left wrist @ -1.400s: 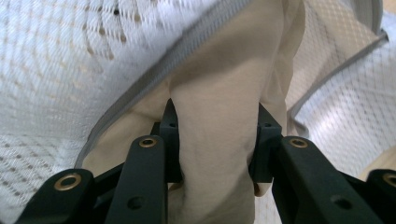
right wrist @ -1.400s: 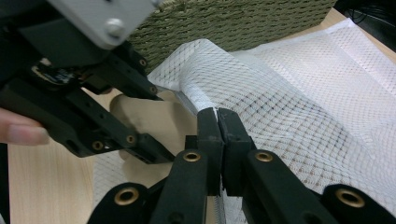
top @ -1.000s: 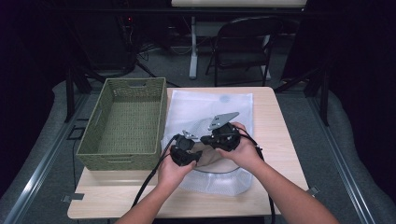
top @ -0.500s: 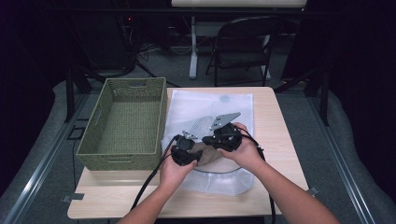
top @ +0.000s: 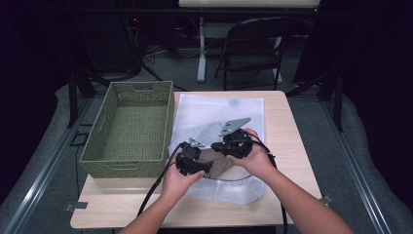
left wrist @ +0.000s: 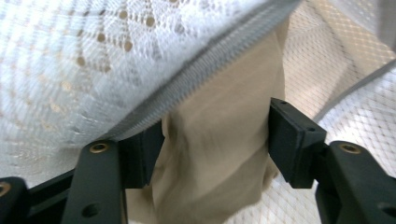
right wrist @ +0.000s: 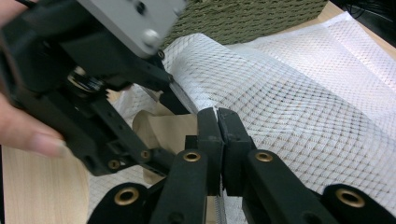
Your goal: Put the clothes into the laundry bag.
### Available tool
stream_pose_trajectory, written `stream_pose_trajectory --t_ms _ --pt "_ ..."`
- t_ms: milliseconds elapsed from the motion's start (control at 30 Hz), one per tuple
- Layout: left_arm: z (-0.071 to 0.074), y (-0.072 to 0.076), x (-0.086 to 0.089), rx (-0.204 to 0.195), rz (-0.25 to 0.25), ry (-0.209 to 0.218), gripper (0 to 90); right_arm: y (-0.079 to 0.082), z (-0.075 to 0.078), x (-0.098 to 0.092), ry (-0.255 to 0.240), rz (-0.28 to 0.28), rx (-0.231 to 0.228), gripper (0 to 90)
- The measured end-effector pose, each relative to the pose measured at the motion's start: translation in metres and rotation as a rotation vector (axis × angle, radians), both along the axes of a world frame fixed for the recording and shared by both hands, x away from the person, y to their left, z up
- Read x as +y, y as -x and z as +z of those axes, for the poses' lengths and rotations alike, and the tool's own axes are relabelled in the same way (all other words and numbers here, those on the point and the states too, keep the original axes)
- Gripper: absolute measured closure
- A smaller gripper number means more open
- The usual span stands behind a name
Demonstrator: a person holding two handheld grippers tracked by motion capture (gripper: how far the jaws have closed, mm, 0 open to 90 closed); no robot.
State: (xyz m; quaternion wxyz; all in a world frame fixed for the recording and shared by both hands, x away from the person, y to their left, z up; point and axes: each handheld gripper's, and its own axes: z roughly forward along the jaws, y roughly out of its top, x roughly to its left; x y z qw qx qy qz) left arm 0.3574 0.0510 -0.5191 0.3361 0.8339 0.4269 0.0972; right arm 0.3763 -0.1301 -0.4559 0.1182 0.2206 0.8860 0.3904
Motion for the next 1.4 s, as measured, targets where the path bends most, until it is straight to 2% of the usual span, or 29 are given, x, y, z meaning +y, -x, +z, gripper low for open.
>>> stream_pose_trajectory --t_ms 133,300,533,733,833,1000,1100,1233,1400 --pt "0.006 0.007 0.007 -0.012 -0.024 0.002 38.7 0.0 -0.001 -0.001 0.001 -0.002 0.0 88.4" --pt "0.015 0.022 0.023 -0.03 -0.038 0.03 38.6 0.002 -0.002 -0.002 0.004 0.0 0.004 88.3" --pt "0.017 0.038 0.041 -0.045 -0.054 0.009 38.7 0.005 -0.008 0.0 0.024 0.002 0.012 88.2" --pt "0.012 0.051 0.058 -0.042 -0.052 -0.01 38.9 0.009 -0.017 -0.001 0.02 -0.005 0.027 87.5" --pt "0.004 0.057 0.067 -0.036 -0.069 -0.025 39.3 0.011 -0.021 -0.002 0.019 -0.007 0.037 86.2" --pt "-0.007 0.06 0.075 -0.017 -0.061 -0.04 39.6 0.015 -0.024 -0.003 0.023 -0.011 0.038 82.6" --pt "-0.012 0.061 0.081 -0.001 -0.049 -0.02 39.6 0.021 -0.027 -0.005 -0.011 -0.039 0.047 77.2" --pt "-0.014 0.061 0.082 -0.003 -0.053 -0.016 39.6 0.029 -0.028 -0.009 0.0 -0.072 0.025 72.0" --pt "-0.017 0.062 0.083 0.0 -0.068 -0.018 39.6 0.045 -0.03 -0.018 -0.041 -0.13 0.015 62.3"
